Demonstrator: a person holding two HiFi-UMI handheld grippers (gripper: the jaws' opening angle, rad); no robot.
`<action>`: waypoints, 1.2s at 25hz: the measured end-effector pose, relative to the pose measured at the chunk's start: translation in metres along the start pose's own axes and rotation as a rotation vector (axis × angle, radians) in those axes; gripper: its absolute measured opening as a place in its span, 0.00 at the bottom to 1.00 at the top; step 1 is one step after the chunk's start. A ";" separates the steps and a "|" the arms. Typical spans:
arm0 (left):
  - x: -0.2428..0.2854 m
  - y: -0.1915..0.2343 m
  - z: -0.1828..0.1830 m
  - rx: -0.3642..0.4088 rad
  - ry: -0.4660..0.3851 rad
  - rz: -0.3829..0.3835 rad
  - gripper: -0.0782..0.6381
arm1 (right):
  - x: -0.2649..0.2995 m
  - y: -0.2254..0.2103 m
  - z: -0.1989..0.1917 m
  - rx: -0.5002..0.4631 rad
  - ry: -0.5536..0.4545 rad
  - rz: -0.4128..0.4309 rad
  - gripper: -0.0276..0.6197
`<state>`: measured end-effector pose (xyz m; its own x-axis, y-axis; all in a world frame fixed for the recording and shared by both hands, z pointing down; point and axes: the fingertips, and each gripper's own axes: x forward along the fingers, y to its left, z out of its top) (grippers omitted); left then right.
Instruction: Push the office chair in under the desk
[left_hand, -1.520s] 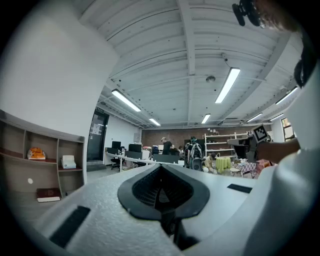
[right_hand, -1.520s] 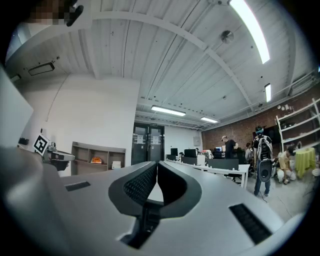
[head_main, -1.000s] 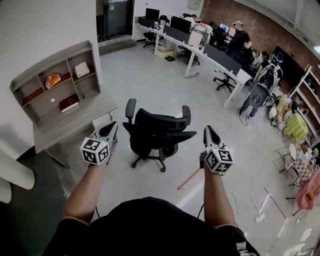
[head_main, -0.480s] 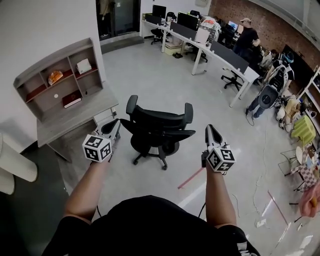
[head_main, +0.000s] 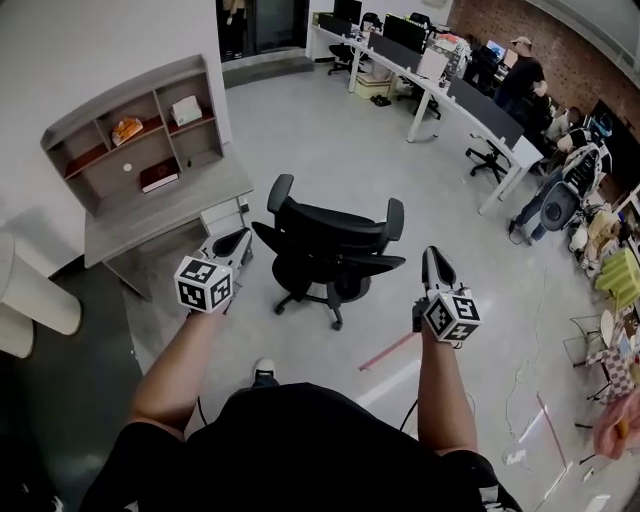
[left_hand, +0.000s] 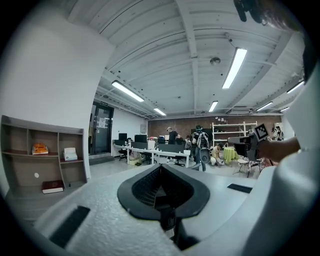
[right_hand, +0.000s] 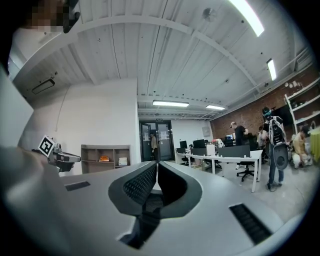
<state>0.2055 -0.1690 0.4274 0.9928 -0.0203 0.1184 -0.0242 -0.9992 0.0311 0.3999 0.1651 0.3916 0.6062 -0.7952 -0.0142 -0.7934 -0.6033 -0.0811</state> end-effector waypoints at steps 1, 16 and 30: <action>0.001 0.002 -0.001 0.000 0.006 0.001 0.13 | 0.003 0.000 -0.002 0.001 0.006 0.003 0.07; 0.059 0.050 -0.021 -0.031 0.036 -0.044 0.13 | 0.053 -0.001 -0.010 0.001 0.018 -0.025 0.07; 0.125 0.130 -0.029 -0.059 0.039 -0.130 0.13 | 0.129 0.018 -0.018 -0.019 0.045 -0.100 0.07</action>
<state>0.3226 -0.3004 0.4755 0.9827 0.1117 0.1480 0.0964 -0.9896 0.1068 0.4629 0.0507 0.4062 0.6799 -0.7323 0.0375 -0.7299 -0.6808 -0.0611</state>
